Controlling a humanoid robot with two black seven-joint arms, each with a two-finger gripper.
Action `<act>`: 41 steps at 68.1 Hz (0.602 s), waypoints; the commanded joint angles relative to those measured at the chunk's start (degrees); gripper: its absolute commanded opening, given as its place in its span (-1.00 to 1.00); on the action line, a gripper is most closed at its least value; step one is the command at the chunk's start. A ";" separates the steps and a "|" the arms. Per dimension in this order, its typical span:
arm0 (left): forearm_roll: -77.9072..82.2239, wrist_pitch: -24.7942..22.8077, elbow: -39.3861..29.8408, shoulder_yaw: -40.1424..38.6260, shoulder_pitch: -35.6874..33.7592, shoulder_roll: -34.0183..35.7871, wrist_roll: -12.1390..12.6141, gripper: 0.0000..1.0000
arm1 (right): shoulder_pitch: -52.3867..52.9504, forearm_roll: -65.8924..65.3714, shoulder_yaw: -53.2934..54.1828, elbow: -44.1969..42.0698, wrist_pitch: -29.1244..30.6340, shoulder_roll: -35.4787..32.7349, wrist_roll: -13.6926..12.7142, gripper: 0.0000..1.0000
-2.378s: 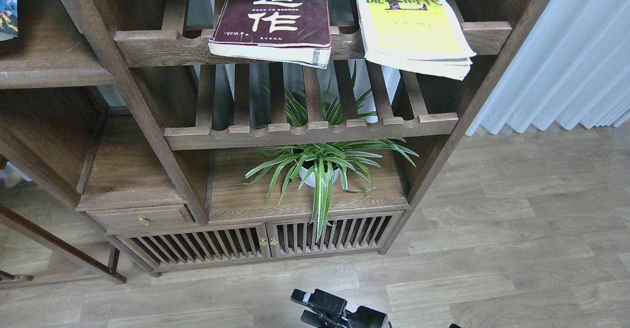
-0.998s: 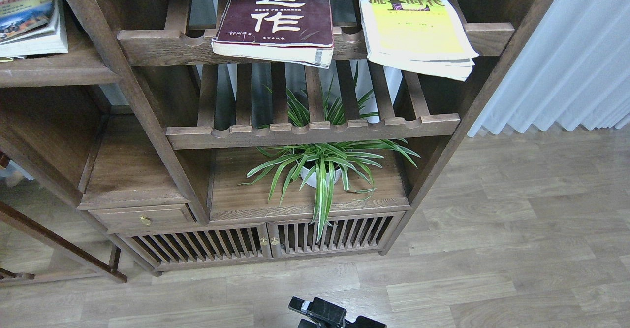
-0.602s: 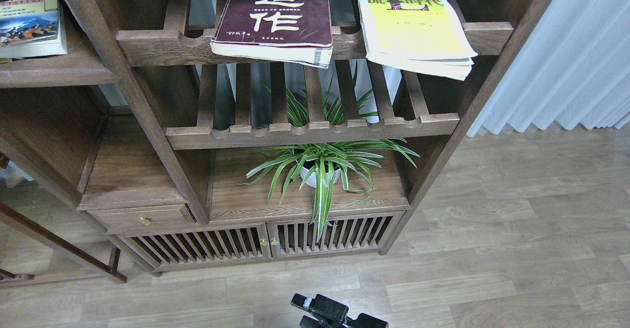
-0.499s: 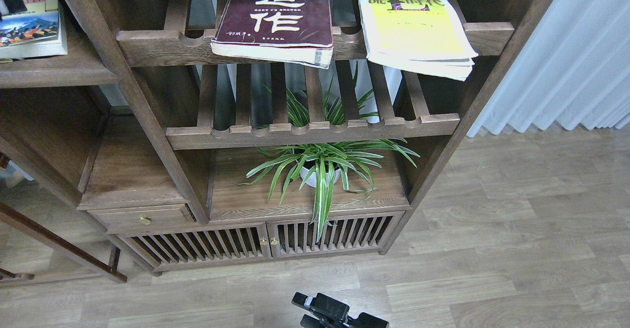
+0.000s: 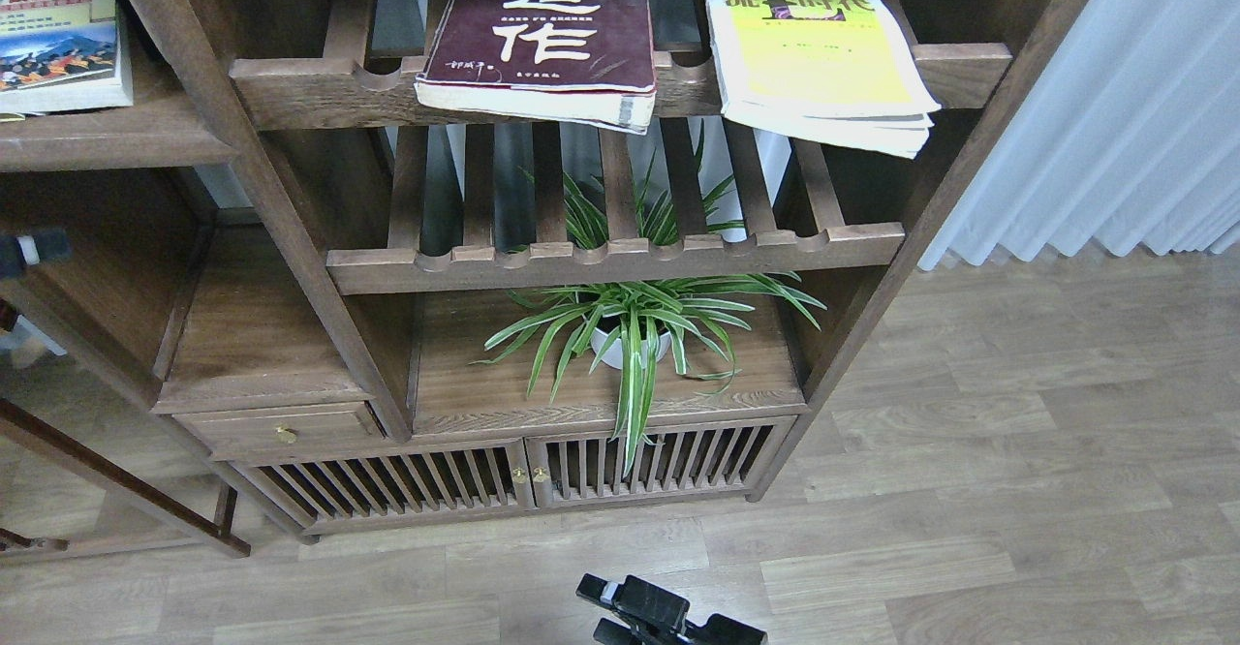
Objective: Organize books on shelf
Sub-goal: 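Release the colourful book and withdraw the left gripper, then reach the right gripper up and grasp the yellow-green book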
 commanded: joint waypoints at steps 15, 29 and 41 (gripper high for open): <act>-2.01 0.00 7.36 -0.72 11.24 -19.87 -0.90 0.97 | 3.17 0.39 10.18 16.75 -0.01 0.01 0.01 0.94; -2.01 0.00 9.64 -0.72 14.14 -21.98 -1.08 0.97 | 3.17 0.65 19.85 26.50 -7.00 -0.78 0.01 0.91; -2.10 0.00 11.23 -0.63 16.07 -22.25 -1.34 0.98 | 3.44 0.65 26.44 32.92 -11.04 -0.87 0.01 0.87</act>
